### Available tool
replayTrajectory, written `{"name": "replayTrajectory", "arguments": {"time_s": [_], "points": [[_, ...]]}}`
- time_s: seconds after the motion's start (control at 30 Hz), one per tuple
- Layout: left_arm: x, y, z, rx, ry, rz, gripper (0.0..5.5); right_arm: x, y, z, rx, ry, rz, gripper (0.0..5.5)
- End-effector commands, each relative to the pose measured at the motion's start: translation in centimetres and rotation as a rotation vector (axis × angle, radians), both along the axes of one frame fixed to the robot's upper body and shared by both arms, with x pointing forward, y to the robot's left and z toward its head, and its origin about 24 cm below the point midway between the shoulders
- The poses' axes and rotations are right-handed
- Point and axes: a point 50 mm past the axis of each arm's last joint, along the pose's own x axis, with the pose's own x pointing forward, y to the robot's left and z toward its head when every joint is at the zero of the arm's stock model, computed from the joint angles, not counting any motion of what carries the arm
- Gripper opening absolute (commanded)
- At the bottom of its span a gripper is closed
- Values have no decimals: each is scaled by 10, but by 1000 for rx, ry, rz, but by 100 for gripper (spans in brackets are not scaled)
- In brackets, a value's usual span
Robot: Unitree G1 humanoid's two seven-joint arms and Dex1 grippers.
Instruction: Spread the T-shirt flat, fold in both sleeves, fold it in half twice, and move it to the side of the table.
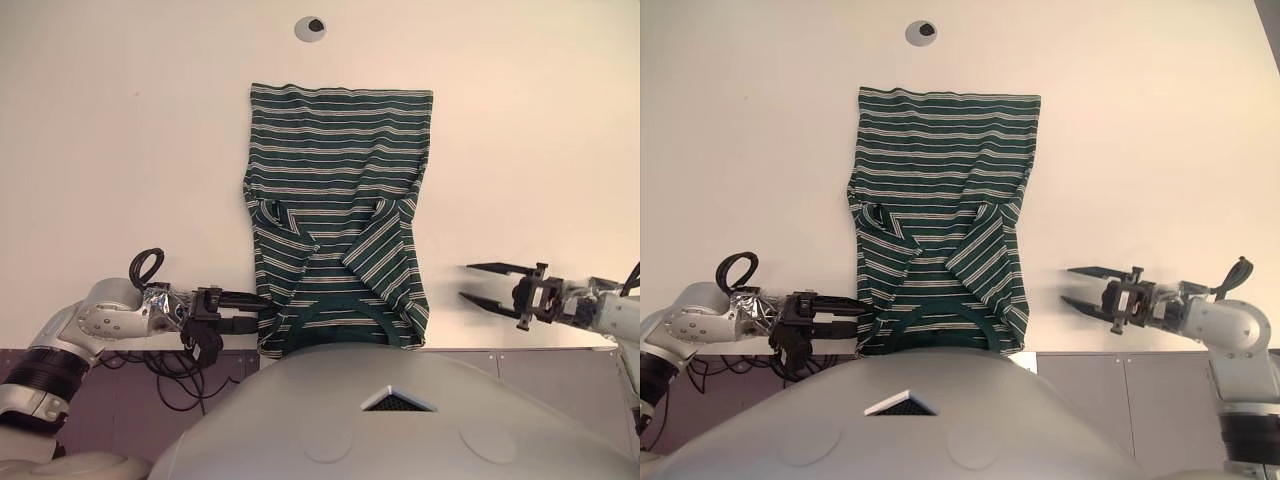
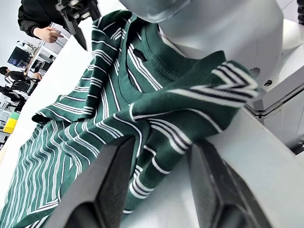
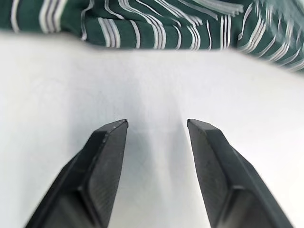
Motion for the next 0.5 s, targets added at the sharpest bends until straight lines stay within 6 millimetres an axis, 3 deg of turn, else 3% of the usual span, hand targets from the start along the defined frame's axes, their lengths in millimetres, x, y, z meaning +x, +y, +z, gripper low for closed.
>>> {"name": "replayTrajectory", "arguments": {"time_s": [0.03,0.23,0.5], "points": [[-29,22,-33,293,195,-87,161,-21,13,-22,-48,-15,169,233],[-33,23,-36,309,232,-98,68,-28,38,-26,18,-76,287,233],[-39,22,-38,306,256,-105,8,-35,53,-29,57,-63,356,233]]}}
